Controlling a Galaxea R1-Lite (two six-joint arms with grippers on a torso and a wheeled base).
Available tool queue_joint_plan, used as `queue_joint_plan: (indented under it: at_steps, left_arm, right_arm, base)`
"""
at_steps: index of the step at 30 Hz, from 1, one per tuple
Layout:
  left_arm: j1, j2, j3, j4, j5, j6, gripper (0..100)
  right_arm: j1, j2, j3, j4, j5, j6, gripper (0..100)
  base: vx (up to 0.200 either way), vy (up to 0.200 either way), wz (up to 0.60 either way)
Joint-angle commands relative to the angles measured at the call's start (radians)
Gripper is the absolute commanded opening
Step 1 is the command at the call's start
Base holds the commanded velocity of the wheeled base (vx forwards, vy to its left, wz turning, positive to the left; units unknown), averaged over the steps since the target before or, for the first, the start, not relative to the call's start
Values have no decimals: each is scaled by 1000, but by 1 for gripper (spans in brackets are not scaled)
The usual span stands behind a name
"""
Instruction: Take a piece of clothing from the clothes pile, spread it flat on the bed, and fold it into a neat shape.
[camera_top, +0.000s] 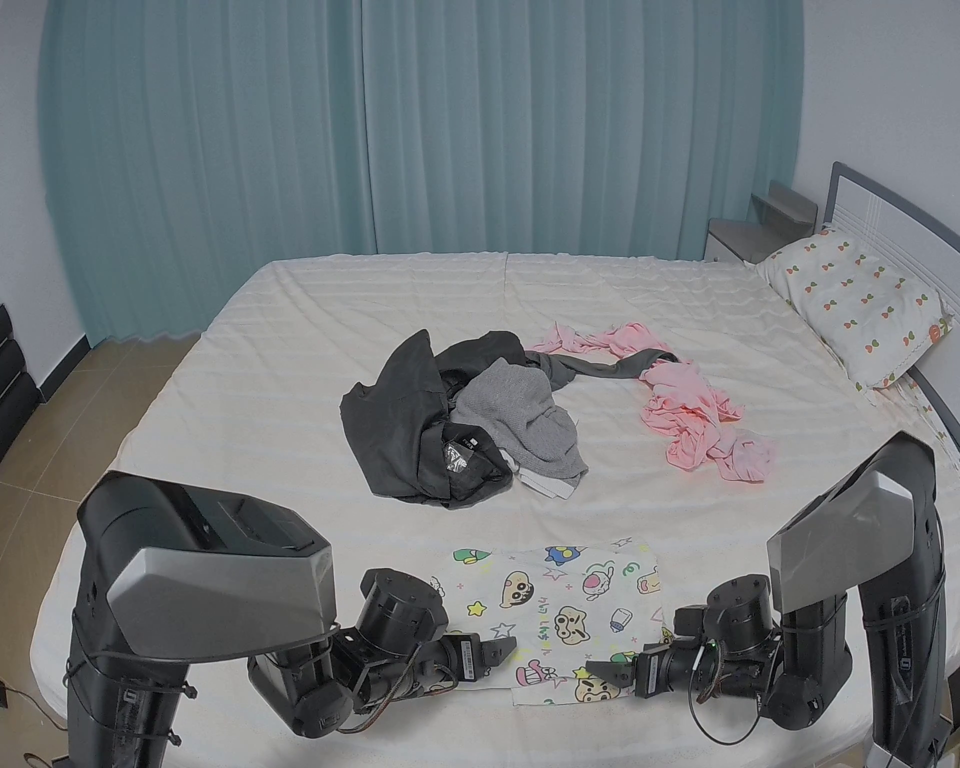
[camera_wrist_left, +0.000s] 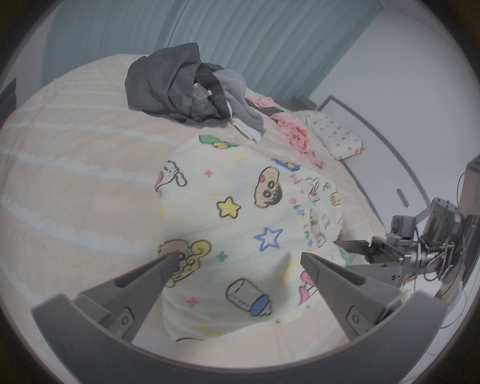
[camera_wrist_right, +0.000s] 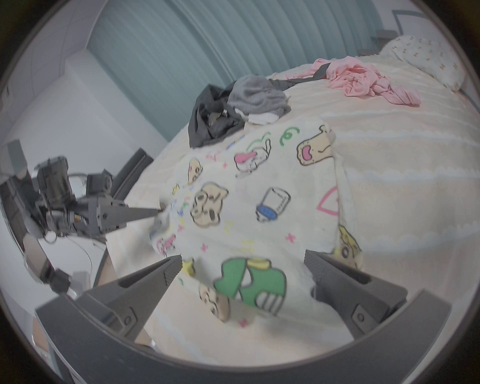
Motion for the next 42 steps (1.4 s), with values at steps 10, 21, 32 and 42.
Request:
queue_joint_plan:
  at_steps: [10, 21, 32, 42]
  left_arm:
    - [66, -190, 20, -48, 9, -82, 100]
    - [126, -19, -273, 12, 22, -162, 100]
    - [120, 127, -448, 153, 28, -186, 100]
    - [126, 182, -595, 293, 112, -132, 100]
  right_arm:
    - [-89, -141, -71, -8, -44, -56, 100]
    - [-65, -26, -335, -5, -142, 1, 100]
    - [-103, 151, -451, 46, -154, 25, 100]
    - [-126, 158, -494, 112, -188, 25, 100]
  base:
    - [0, 0, 0]
    - [0, 0, 0]
    - [0, 0, 0]
    - [0, 0, 0]
